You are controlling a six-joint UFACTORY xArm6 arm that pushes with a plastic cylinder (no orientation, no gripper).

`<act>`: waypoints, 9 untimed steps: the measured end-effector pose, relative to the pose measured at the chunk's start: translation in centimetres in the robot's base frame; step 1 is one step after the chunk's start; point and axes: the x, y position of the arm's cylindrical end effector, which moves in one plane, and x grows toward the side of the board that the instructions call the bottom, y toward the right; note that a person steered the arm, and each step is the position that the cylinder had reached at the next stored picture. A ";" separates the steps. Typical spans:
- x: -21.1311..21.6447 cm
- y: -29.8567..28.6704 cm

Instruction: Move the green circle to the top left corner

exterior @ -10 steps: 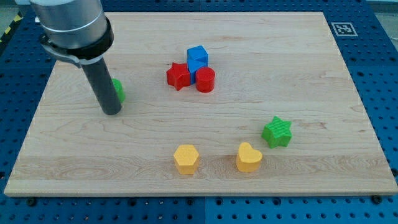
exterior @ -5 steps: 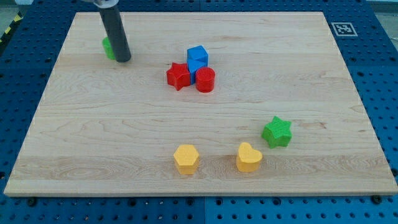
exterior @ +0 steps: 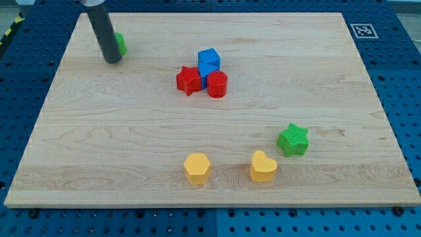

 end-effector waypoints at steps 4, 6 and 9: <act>-2.7 3.2; -0.7 2.8; -6.9 2.0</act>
